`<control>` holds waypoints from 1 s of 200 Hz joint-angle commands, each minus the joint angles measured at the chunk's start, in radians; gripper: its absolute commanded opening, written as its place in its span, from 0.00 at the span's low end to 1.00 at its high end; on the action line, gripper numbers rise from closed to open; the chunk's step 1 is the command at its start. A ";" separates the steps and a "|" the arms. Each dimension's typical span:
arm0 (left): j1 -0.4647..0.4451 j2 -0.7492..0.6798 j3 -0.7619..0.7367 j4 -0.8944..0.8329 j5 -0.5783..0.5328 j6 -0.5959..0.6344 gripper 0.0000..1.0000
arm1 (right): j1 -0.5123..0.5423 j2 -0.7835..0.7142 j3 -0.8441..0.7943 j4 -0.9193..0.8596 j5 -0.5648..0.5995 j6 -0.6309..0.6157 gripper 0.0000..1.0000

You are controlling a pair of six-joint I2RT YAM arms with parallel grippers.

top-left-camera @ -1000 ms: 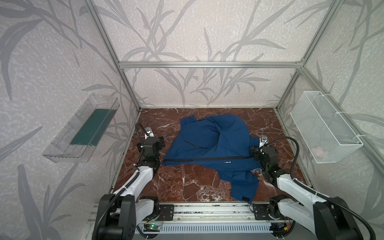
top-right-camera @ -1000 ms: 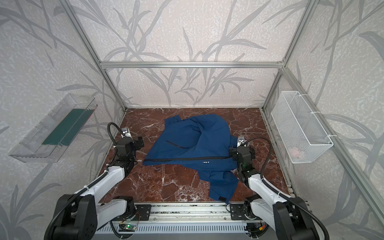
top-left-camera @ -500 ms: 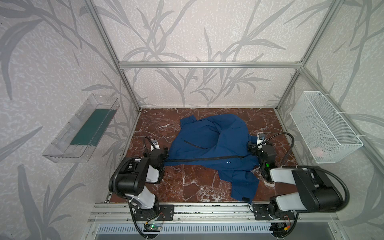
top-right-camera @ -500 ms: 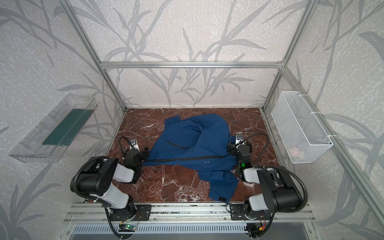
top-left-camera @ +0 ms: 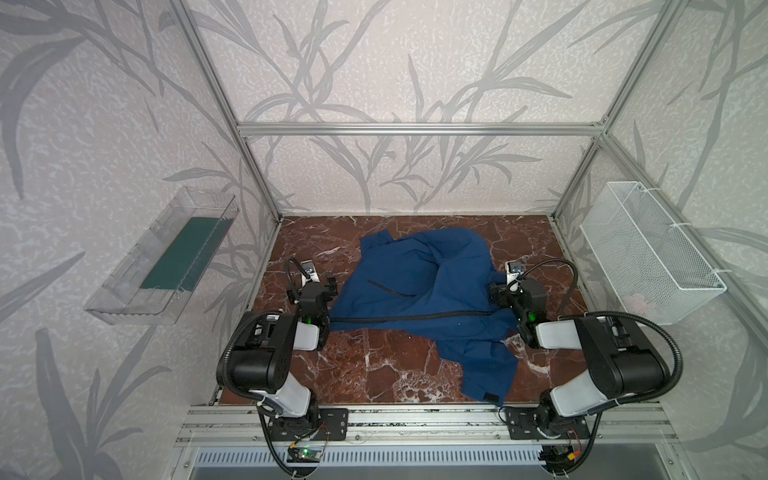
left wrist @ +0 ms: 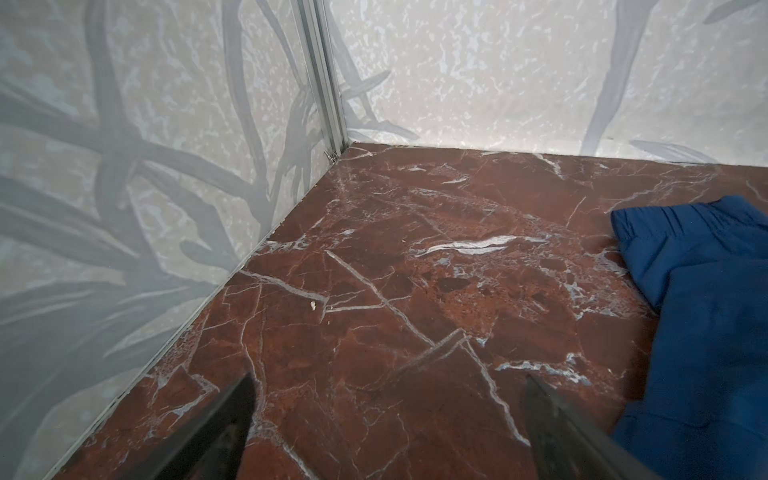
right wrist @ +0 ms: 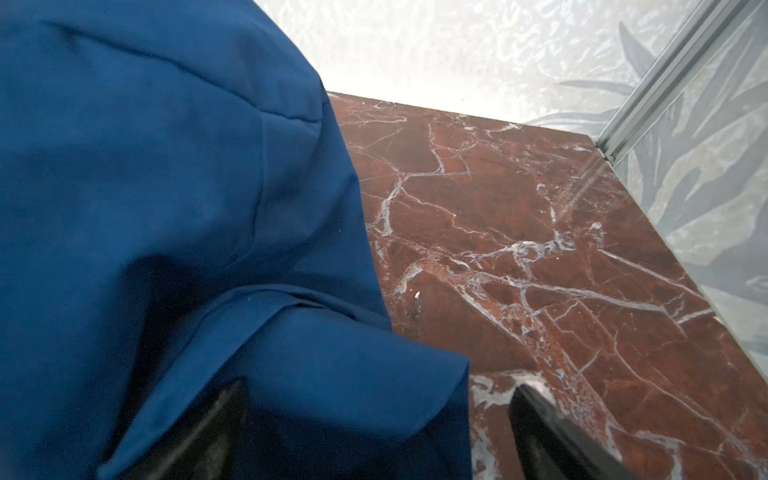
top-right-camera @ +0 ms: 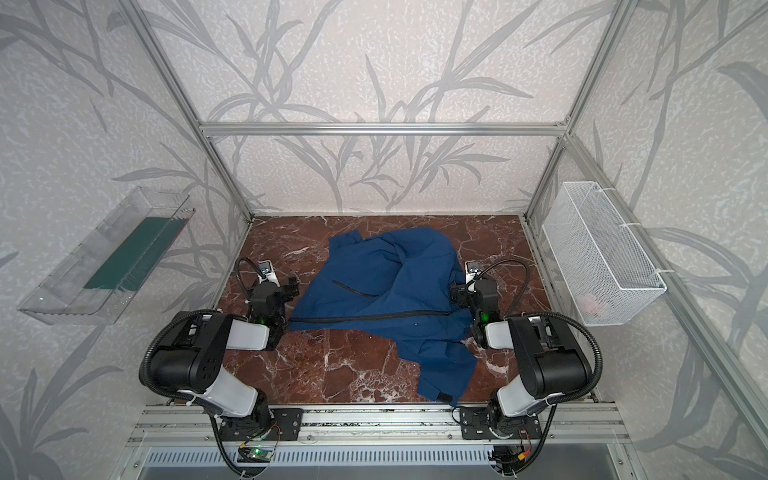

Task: Zip up the jacket

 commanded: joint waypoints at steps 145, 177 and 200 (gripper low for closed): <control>0.090 -0.072 0.006 -0.126 0.392 0.014 0.99 | -0.026 -0.018 0.028 -0.019 -0.070 0.005 0.99; 0.089 -0.047 -0.014 -0.050 0.226 -0.041 0.99 | -0.026 -0.018 0.029 -0.021 -0.068 0.004 0.99; 0.089 -0.020 0.007 -0.039 0.238 -0.019 0.99 | -0.026 -0.015 0.035 -0.030 -0.059 0.015 0.99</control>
